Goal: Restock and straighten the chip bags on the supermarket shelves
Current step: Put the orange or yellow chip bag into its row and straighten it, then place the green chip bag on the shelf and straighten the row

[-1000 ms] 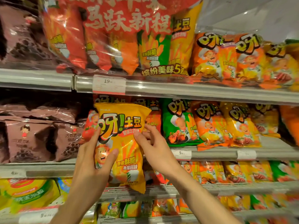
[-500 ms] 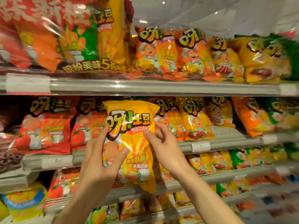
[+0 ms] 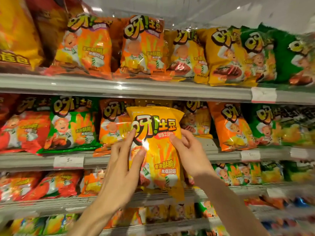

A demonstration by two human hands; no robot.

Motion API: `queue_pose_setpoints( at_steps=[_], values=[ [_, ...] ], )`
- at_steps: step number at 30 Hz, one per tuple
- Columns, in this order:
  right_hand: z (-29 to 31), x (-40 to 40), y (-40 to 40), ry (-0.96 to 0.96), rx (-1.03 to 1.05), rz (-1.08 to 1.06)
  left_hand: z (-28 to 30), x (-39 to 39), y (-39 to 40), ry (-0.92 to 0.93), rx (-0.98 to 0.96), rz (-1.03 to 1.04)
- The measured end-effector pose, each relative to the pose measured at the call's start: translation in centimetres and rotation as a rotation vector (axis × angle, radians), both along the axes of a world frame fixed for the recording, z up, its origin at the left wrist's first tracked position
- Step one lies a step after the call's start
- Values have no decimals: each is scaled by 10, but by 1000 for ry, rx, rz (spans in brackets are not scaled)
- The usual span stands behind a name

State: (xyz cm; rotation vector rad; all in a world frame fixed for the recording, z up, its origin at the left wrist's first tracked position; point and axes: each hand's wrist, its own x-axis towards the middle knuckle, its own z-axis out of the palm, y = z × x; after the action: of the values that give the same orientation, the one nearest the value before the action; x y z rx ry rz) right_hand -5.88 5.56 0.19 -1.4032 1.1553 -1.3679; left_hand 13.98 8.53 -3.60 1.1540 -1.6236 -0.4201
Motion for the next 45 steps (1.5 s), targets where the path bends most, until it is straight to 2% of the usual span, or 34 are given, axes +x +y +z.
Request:
queue_pose_setpoints(
  at_steps=[4,10,20,24,33,38,45],
  values=[
    [0,-48,-16,34,27,-41,6,-43,-16,-56,53,-71],
    [7,-93,-54,90,-42,-249,17,-87,-52,-170,49,-179],
    [17,-119,-115,168,-63,-421,21,-128,-116,-218,18,-164],
    [8,-119,-130,151,-74,-481,15,-129,-127,-369,-42,-121],
    [-5,-121,-151,285,-77,-543,13,-131,-137,-741,-185,-1],
    [-2,-121,-145,457,-84,-539,6,-131,-141,-928,-243,79],
    [-21,-121,-110,992,-390,-455,2,-129,-139,-965,-306,166]
  ],
)
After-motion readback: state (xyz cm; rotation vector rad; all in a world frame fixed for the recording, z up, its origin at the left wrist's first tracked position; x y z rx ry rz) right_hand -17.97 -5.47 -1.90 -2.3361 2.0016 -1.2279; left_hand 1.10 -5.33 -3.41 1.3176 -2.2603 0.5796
